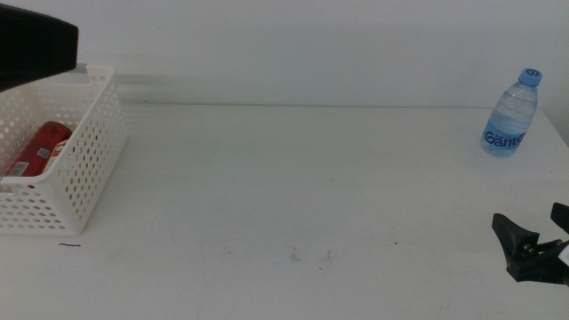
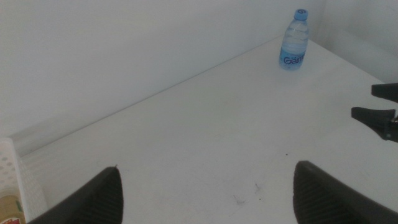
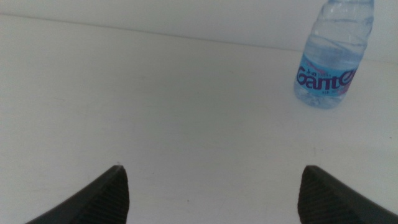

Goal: Use arms to grab the bottles and put them into the dustbin to the left of the table.

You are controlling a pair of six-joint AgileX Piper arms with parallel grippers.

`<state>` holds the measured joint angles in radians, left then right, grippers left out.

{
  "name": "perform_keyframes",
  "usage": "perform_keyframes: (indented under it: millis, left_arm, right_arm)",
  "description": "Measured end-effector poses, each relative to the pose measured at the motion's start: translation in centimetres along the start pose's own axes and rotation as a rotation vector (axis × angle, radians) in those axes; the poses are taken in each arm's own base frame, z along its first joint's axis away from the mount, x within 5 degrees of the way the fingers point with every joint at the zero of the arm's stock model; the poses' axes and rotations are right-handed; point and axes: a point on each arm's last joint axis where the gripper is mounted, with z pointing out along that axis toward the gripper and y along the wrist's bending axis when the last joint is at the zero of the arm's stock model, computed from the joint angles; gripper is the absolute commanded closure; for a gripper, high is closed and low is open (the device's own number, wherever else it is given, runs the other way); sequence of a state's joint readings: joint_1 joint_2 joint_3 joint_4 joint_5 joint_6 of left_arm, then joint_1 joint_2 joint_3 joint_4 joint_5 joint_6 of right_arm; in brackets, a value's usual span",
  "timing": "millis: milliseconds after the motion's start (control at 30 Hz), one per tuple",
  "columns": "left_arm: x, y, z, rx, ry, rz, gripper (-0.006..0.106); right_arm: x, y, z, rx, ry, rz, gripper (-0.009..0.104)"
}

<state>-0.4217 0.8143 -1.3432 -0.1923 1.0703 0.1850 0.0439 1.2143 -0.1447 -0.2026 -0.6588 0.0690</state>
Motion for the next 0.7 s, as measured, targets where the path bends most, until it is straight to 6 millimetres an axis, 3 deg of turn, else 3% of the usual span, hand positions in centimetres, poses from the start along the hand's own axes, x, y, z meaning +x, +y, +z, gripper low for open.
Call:
perform_keyframes:
  millis: [333, 700]
  left_arm:
    - [0.0, 0.0, 0.0, 0.000, 0.000, 0.000, 0.007]
    - [0.0, 0.0, 0.0, 0.000, 0.000, 0.000, 0.007]
  right_arm:
    - [0.9, -1.6, 3.7, 0.060, -0.004, 0.052, 0.010]
    - [-1.0, -3.7, 8.2, 0.142, -0.062, 0.110, 0.010]
